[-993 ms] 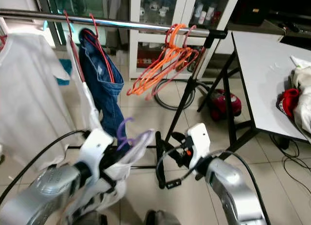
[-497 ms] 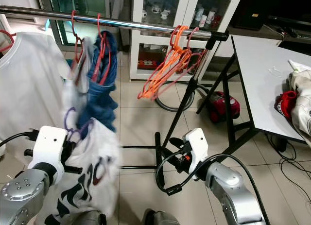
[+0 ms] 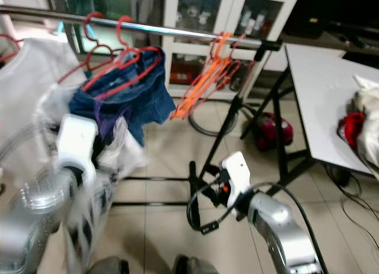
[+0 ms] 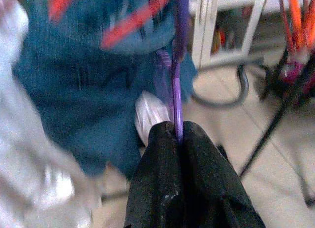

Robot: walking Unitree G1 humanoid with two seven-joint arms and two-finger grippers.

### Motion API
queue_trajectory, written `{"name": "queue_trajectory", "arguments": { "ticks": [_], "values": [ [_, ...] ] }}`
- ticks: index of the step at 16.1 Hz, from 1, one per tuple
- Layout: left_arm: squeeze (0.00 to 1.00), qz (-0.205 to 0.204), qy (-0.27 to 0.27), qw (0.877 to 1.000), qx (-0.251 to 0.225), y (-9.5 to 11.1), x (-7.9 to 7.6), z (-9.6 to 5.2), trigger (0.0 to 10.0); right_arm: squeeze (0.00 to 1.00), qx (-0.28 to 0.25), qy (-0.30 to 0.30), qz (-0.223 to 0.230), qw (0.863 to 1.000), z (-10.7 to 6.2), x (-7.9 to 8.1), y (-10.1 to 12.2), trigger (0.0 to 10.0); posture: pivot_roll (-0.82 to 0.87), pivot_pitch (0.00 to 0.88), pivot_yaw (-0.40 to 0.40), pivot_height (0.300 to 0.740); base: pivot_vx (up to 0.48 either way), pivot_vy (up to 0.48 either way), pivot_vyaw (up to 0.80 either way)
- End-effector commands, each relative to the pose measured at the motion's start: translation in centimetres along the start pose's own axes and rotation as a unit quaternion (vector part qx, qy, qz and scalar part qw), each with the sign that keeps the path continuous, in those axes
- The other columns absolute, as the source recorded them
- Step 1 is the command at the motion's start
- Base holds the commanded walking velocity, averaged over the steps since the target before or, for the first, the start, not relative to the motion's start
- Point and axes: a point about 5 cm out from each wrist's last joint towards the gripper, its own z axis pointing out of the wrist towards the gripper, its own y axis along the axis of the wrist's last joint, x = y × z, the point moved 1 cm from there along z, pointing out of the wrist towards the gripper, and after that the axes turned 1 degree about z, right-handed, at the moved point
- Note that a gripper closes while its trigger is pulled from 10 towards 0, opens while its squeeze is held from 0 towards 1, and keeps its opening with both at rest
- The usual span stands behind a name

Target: Hang hanger

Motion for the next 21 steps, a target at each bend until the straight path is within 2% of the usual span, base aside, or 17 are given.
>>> {"name": "queue_trajectory", "arguments": {
  "ticks": [1,2,4,5,6,8,9,10,11,14,17,20,21],
  "values": [
    [0.00,0.019,0.013,0.999,-0.024,1.3,1.2,1.5,10.0,0.00,-0.010,-0.014,-0.007,1.000,-0.3,-0.7,0.8,10.0,0.05,0.049,-0.132,0.740,0.000,0.000,0.00],
    [0.00,0.031,0.019,0.998,-0.051,3.1,2.3,2.9,10.0,0.00,-0.017,-0.022,-0.012,1.000,-0.2,-1.0,1.2,10.0,0.05,0.046,-0.130,0.740,0.000,0.000,0.00],
    [0.00,0.034,0.000,0.997,-0.072,4.4,2.6,3.9,10.0,0.00,-0.026,-0.032,-0.012,0.999,-0.1,-1.3,1.7,10.0,0.04,0.042,-0.129,0.740,0.000,0.000,0.00],
    [0.00,0.024,-0.036,0.995,-0.087,5.7,2.4,4.7,10.0,0.00,-0.033,-0.035,-0.012,0.999,0.1,-1.2,2.1,10.0,0.04,0.041,-0.126,0.740,0.000,0.000,0.00],
    [0.00,0.021,-0.046,0.994,-0.092,6.0,2.3,4.9,10.0,0.00,-0.035,-0.035,-0.012,0.999,0.2,-1.2,2.3,10.0,0.04,0.041,-0.126,0.740,0.000,0.000,0.00],
    [0.00,0.014,-0.153,0.984,-0.094,7.2,0.5,5.8,10.0,0.00,-0.034,-0.043,-0.017,0.998,0.6,-0.8,2.5,10.0,0.04,0.037,-0.115,0.740,0.000,0.000,0.00],
    [0.00,0.013,-0.168,0.982,-0.090,7.1,0.2,5.9,10.0,0.00,-0.034,-0.043,-0.017,0.998,0.6,-0.7,2.5,10.0,0.04,0.037,-0.115,0.740,0.000,0.000,0.00],
    [0.00,0.036,-0.200,0.976,-0.077,7.0,-0.7,6.2,10.0,0.00,-0.030,-0.049,-0.015,0.998,0.5,-0.5,2.2,10.0,0.03,0.034,-0.105,0.740,0.000,0.000,0.00],
    [0.00,0.039,-0.196,0.977,-0.080,7.2,-0.7,6.4,10.0,0.00,-0.030,-0.051,-0.015,0.998,0.5,-0.5,2.1,10.0,0.03,0.033,-0.103,0.740,0.000,0.000,0.00],
    [0.00,0.028,-0.170,0.977,-0.124,9.7,-0.6,7.7,10.0,0.00,-0.029,-0.062,-0.018,0.998,0.2,-0.6,2.1,10.0,0.02,0.033,-0.099,0.740,0.000,0.000,0.00],
    [0.00,0.013,-0.133,0.980,-0.146,11.4,0.0,8.9,10.0,0.00,-0.031,-0.069,-0.022,0.997,0.1,-1.1,2.4,10.0,0.02,0.035,-0.101,0.740,0.000,0.000,0.00],
    [0.00,0.007,-0.138,0.978,-0.157,12.4,0.0,9.4,10.0,0.00,-0.031,-0.070,-0.026,0.997,0.1,-1.1,2.6,10.0,0.02,0.034,-0.102,0.740,0.000,0.000,0.00],
    [0.00,0.008,-0.156,0.974,-0.164,13.0,-0.4,9.3,10.0,0.00,-0.029,-0.063,-0.028,0.997,0.2,-0.8,2.6,10.0,0.02,0.034,-0.102,0.740,0.000,0.000,0.00]
  ]
}}
